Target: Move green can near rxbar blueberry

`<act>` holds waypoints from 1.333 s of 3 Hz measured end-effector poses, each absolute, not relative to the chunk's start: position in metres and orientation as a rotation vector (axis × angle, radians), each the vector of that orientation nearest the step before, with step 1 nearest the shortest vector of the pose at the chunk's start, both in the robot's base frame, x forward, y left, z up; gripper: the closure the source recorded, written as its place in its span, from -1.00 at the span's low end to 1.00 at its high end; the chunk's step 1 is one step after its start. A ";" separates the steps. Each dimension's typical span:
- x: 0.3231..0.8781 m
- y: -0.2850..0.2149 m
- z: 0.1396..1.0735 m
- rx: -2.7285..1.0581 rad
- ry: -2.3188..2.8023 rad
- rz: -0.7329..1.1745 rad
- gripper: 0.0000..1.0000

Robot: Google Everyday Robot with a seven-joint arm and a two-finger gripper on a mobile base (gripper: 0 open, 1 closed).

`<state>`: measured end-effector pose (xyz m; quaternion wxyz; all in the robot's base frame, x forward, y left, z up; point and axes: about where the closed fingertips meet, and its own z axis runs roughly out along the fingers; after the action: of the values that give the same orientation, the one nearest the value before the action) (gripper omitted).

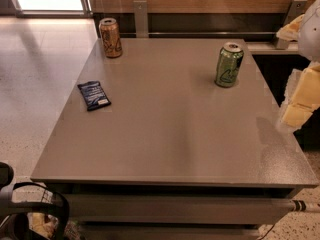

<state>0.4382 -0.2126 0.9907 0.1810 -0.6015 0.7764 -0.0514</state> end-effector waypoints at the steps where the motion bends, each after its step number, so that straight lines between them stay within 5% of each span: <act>1: 0.438 -0.213 0.991 -1.699 2.193 -0.145 -1.00; 4: 0.550 -0.269 1.020 -1.292 1.903 -0.022 -1.00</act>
Offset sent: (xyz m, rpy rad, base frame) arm 0.0871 -0.0421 0.0300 0.2284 -0.2507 -0.0463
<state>0.5501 -0.2690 1.0198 0.4084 -0.5129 0.7550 -0.0085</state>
